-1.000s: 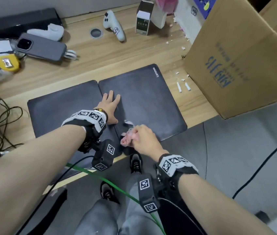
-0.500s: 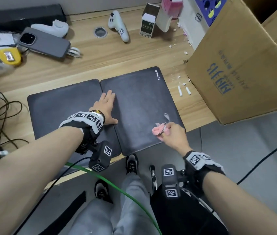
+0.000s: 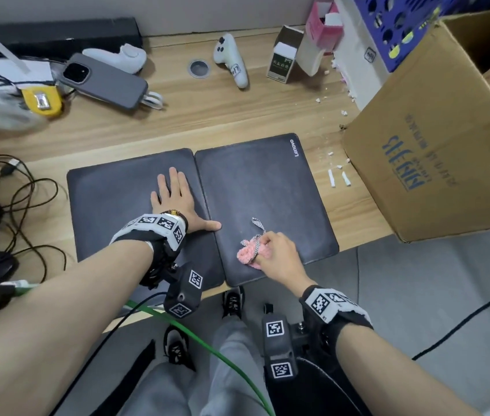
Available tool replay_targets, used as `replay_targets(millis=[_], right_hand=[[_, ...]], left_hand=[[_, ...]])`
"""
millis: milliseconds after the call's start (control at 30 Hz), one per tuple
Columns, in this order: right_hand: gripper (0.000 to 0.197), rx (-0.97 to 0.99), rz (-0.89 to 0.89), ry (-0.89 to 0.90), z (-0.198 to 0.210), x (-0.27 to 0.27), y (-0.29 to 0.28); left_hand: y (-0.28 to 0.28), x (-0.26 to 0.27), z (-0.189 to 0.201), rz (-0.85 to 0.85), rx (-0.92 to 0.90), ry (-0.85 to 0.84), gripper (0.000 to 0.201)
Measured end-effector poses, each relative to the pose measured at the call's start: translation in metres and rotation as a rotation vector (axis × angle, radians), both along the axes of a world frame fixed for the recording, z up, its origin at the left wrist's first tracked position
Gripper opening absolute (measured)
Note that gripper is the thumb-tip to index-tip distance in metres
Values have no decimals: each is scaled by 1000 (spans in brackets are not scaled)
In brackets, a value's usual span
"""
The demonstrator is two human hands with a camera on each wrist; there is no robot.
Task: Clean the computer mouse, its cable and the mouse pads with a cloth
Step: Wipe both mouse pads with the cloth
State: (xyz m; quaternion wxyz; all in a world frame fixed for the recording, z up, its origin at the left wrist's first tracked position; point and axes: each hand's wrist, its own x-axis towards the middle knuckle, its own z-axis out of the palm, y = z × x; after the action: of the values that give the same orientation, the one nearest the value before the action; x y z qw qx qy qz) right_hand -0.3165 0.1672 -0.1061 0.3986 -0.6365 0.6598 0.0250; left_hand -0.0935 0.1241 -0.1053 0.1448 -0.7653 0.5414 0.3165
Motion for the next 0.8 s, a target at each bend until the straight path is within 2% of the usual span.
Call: replay_targets(millis=[233,400,533,667,800], right_hand=[[36,-53,83,0,0,52,-66],[28,-99,190,45,-4,93,-119],[29,-131,201,-2,-5,123,-153],[27,-148,145,-77,-11,137,-167],[29,-164,148,-107,-10,133,-162]], left_hand=[[1,4,-9,-38,-28,24,146],[-2,9,-18,-55,-51,42,149],[-7,10,-20,-66,-55,45,149],[-5,11,-23,-57,-84,59,142],[-7,9,-19,-64,-60,37,144]])
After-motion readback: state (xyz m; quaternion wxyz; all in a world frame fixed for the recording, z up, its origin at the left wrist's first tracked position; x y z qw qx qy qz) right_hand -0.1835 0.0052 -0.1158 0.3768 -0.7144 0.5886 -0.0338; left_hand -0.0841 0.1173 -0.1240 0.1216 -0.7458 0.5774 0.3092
